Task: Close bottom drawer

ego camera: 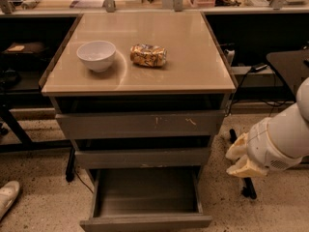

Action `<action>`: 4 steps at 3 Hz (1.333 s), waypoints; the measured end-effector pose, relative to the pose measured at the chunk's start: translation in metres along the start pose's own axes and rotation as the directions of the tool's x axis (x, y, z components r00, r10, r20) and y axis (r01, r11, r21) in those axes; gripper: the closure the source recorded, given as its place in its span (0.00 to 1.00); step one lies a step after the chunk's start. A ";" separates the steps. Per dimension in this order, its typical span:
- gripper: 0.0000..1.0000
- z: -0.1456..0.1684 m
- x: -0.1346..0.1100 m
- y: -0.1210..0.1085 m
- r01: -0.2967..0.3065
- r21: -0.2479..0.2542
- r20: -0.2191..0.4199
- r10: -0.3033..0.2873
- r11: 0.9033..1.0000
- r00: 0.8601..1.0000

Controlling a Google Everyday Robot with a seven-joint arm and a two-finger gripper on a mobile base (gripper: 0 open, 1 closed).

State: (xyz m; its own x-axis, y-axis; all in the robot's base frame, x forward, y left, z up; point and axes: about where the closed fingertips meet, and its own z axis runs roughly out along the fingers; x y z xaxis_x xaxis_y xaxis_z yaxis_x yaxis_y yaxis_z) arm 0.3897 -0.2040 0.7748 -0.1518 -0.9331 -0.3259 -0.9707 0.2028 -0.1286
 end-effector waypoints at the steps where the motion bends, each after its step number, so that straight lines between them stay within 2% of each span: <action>1: 0.83 0.010 0.003 0.002 0.003 -0.002 0.003 -0.003 1.000 1.000; 2: 1.00 0.010 0.003 0.002 0.003 -0.002 0.003 -0.003 1.000 1.000; 3: 1.00 0.024 0.007 0.007 -0.010 -0.029 0.021 0.011 1.000 1.000; 4: 1.00 0.092 0.024 0.032 -0.084 -0.115 0.047 0.090 0.990 0.995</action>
Offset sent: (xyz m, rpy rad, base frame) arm -0.0008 0.0005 -0.0122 0.0038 0.0003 0.0037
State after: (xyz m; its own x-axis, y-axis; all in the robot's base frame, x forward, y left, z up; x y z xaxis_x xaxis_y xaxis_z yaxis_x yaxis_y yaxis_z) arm 0.3722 -0.1925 0.6771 -0.2292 -0.8960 -0.3803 -0.9696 0.2446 0.0081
